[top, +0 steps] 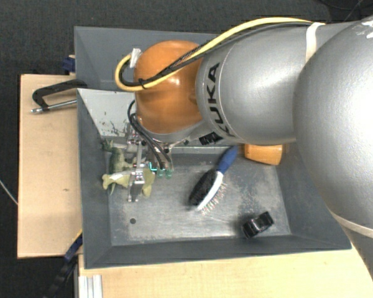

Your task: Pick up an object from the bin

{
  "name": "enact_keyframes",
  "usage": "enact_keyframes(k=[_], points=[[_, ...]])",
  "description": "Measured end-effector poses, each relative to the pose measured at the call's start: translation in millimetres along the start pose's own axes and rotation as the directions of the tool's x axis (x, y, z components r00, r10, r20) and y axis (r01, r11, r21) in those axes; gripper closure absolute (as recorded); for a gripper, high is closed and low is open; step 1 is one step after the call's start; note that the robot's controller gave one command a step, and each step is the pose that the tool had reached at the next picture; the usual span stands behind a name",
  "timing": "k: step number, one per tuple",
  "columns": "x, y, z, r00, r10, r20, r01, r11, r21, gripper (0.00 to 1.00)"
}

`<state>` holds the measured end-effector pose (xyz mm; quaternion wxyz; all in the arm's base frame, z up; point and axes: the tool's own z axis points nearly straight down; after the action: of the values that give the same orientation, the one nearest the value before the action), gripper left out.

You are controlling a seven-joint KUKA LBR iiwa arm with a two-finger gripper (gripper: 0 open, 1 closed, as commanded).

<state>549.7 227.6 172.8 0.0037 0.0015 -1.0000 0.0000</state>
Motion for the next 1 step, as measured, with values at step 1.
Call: enact_keyframes(k=[1], points=[[-20.5,-32.6,101.1,0.988,0.156,0.013,-0.156,0.988,-0.005,0.00]])
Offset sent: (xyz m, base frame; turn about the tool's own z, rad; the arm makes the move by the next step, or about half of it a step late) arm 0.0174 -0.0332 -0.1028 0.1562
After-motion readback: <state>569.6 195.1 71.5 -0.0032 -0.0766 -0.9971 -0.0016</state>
